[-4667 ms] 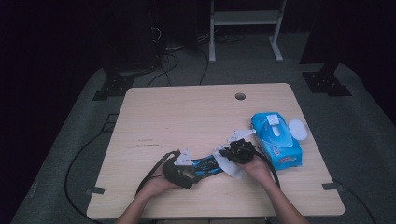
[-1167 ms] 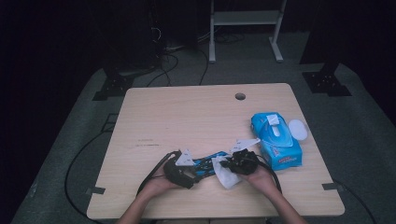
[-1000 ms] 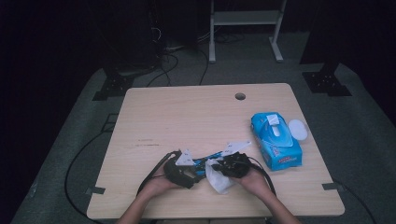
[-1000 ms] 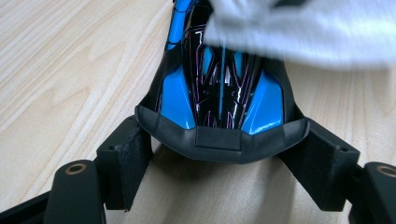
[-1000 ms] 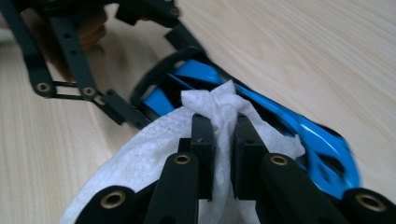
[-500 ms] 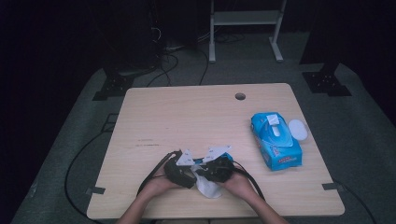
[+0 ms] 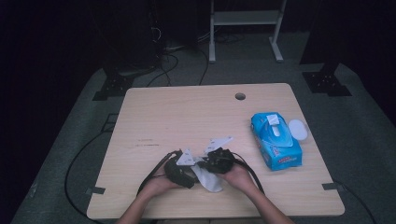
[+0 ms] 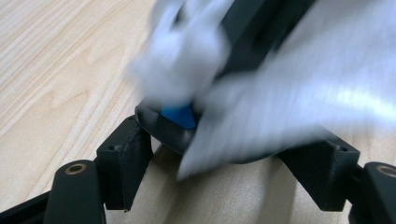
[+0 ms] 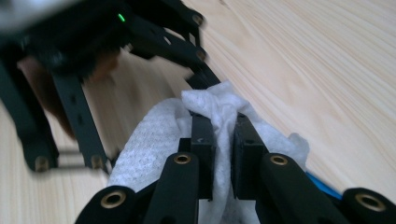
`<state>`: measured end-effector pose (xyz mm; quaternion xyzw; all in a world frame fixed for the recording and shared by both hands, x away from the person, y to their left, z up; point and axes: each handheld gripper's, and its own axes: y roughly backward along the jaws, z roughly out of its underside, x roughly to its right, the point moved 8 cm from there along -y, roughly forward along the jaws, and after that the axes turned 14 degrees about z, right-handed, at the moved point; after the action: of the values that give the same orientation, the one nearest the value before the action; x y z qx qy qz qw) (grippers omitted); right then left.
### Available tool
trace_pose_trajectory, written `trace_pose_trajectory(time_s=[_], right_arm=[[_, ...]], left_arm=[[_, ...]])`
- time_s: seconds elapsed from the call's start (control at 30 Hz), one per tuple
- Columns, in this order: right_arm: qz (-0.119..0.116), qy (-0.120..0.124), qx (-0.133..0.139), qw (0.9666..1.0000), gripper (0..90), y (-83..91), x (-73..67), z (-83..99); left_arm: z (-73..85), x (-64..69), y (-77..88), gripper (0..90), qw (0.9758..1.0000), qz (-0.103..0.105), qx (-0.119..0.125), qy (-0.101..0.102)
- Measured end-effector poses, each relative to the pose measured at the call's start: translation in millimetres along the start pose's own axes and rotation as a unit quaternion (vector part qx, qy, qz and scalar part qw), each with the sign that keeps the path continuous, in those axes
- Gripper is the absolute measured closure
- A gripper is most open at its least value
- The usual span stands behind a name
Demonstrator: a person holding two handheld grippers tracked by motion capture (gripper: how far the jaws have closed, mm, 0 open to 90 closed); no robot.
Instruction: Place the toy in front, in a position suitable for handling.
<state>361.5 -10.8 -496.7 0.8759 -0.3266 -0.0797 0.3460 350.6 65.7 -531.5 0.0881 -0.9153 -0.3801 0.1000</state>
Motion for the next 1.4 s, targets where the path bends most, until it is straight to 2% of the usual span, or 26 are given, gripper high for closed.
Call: trace_pose_trajectory(time_s=[0.13,0.17,0.2,0.23,0.27,0.3,0.33,0.43,0.53,0.6,0.63,0.67,0.73,0.77,0.8,0.83,0.87,0.93,1.0,1.2,1.33,1.4], right_arm=[[0.009,0.016,-0.012,0.9998,81.0,-10.0,-2.3,-4.0],[0.013,0.017,-0.014,0.9997,81.0,-11.5,0.9,-3.1],[0.017,0.001,-0.014,0.9998,81.1,-10.5,13.0,0.6],[0.017,0.001,-0.014,0.9998,81.1,-10.5,13.0,0.6],[0.026,-0.012,-0.015,0.9995,81.1,-7.5,23.4,3.6],[0.026,-0.012,-0.015,0.9995,81.1,-7.5,23.4,3.6],[0.047,-0.013,-0.020,0.9986,81.1,-4.3,31.4,5.9],[0.050,-0.009,-0.019,0.9985,81.2,-4.2,30.6,5.3],[0.037,-0.001,-0.014,0.9992,81.1,-5.7,22.9,3.6],[0.036,0.000,-0.014,0.9993,81.0,-5.1,23.8,4.1],[0.043,-0.004,-0.015,0.9989,81.0,-2.2,30.1,6.5],[0.043,-0.004,-0.015,0.9989,81.0,-2.2,30.1,6.5],[0.065,-0.007,-0.016,0.9977,81.1,4.9,46.3,13.6],[0.065,-0.007,-0.016,0.9977,81.1,4.9,46.3,13.6],[0.090,-0.003,-0.031,0.9955,81.1,8.8,60.7,22.5],[0.090,-0.003,-0.031,0.9955,81.1,8.8,60.7,22.5],[0.089,-0.024,-0.035,0.9952,81.2,13.1,72.0,31.3],[0.094,-0.033,-0.034,0.9945,81.2,15.8,76.3,34.1],[0.106,-0.029,-0.036,0.9933,81.1,19.7,78.2,39.0],[0.108,-0.019,-0.033,0.9934,81.1,21.8,77.0,42.2],[0.120,-0.037,-0.030,0.9916,81.1,29.2,85.2,54.1],[0.120,-0.057,-0.030,0.9907,78.2,34.0,88.5,60.2]], left_arm=[[0.2,-0.4,0.2,25.9,1.0000,0.001,0.001,-0.002],[0.3,-0.2,0.2,25.9,1.0000,0.002,0.001,-0.002],[0.3,-0.4,0.4,26.0,1.0000,0.002,0.000,-0.003],[0.2,-0.3,0.3,26.0,1.0000,0.002,0.001,-0.003],[-0.7,-0.8,-0.3,26.1,1.0000,-0.001,0.001,-0.007],[-0.7,-0.8,-0.3,26.1,1.0000,-0.001,0.001,-0.007],[-1.2,-0.5,-0.6,26.1,1.0000,-0.002,-0.001,-0.009],[-1.1,-0.3,-0.4,26.1,1.0000,-0.003,-0.002,-0.009],[-1.1,-0.1,-0.4,26.1,1.0000,-0.003,-0.002,-0.009],[-1.1,-0.1,-0.4,26.1,1.0000,-0.004,-0.002,-0.009],[-1.0,-0.4,-0.2,26.1,0.9999,-0.004,-0.003,-0.010],[-1.0,-0.4,-0.2,26.2,0.9999,-0.004,-0.003,-0.010],[-1.0,-0.4,-0.5,26.1,1.0000,-0.003,0.001,-0.009],[-1.0,-0.4,-0.5,26.1,1.0000,-0.003,0.001,-0.009],[-0.8,-0.4,-0.4,26.1,1.0000,-0.003,0.001,-0.009],[-0.7,-0.5,-0.3,26.1,1.0000,-0.002,0.000,-0.009],[-0.5,-0.8,-0.2,26.2,1.0000,-0.003,-0.001,-0.009],[-0.6,-0.6,-0.3,26.2,1.0000,-0.002,-0.001,-0.008],[-0.6,-0.6,-0.3,26.2,1.0000,-0.002,-0.001,-0.008],[-0.3,-0.4,-0.1,26.2,1.0000,-0.004,0.000,-0.008],[0.0,-0.7,-0.1,26.2,1.0000,-0.001,0.001,-0.007],[0.0,-0.8,-0.2,26.2,1.0000,-0.001,0.002,-0.006]])
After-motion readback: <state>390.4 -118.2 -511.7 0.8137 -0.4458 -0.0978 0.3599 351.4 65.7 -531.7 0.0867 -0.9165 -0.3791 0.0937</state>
